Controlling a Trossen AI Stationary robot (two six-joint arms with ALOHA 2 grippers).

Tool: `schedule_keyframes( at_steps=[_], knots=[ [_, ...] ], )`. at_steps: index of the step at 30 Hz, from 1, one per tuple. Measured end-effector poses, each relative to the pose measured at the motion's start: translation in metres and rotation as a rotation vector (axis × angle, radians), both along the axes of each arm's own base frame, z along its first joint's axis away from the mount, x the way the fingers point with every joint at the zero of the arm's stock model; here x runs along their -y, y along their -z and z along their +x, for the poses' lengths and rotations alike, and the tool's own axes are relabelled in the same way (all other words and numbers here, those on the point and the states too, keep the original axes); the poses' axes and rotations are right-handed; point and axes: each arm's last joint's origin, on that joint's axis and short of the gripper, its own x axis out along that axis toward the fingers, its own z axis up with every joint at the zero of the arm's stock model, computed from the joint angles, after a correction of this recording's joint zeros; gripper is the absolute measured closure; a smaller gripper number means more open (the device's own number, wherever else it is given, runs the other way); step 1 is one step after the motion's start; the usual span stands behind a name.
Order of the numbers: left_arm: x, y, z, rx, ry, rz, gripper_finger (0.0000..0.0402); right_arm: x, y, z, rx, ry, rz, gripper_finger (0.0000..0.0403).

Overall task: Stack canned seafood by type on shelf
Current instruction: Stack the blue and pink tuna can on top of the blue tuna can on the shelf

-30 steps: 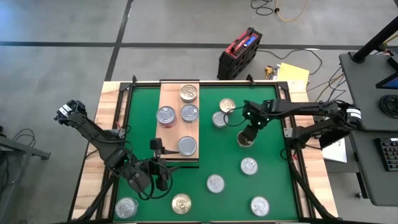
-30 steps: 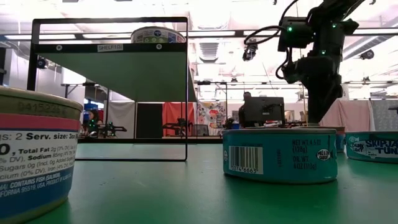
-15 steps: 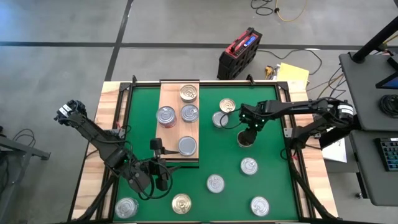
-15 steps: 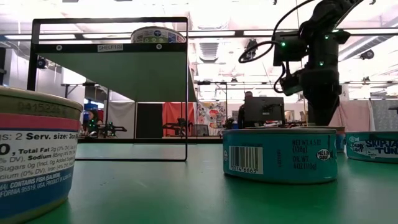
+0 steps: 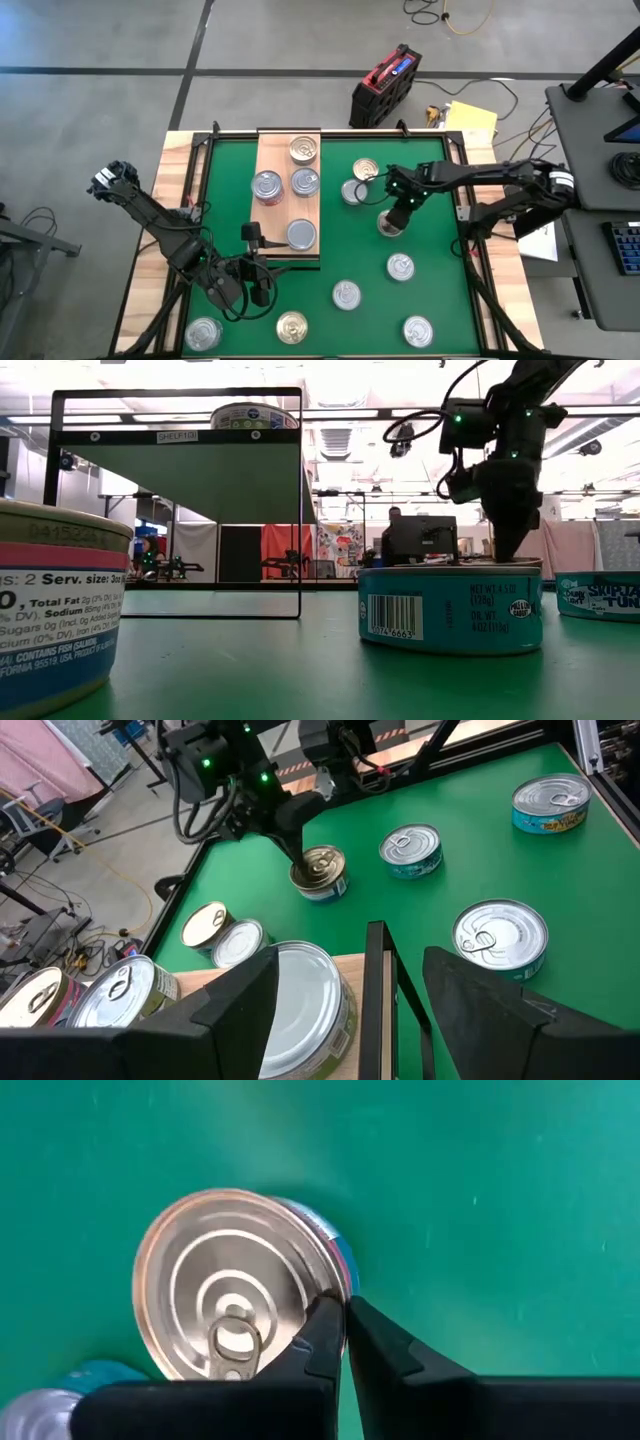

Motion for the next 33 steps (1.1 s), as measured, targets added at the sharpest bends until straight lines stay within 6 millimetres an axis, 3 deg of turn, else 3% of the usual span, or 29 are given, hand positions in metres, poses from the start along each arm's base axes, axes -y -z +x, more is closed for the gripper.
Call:
schedule_keyframes(
  at_steps=[7,18,26,33],
  knots=[
    [0.000,0.000,0.000,0.000,-0.001,0.000,0.0169,-0.003,-0.015,0.002,0.060,0.002,-0.012,0.0394],
    [0.000,0.000,0.000,0.000,0.002,-0.008,0.0169,-0.027,-0.035,0.018,0.124,-0.026,-0.034,0.0394],
    [0.002,0.004,0.002,0.008,-0.007,-0.023,0.0169,-0.060,-0.031,0.021,0.118,0.122,-0.211,0.0394],
    [0.008,0.015,0.010,-0.011,-0.017,0.004,0.0169,-0.106,-0.029,0.016,0.216,0.281,-0.399,0.0394]
  ],
)
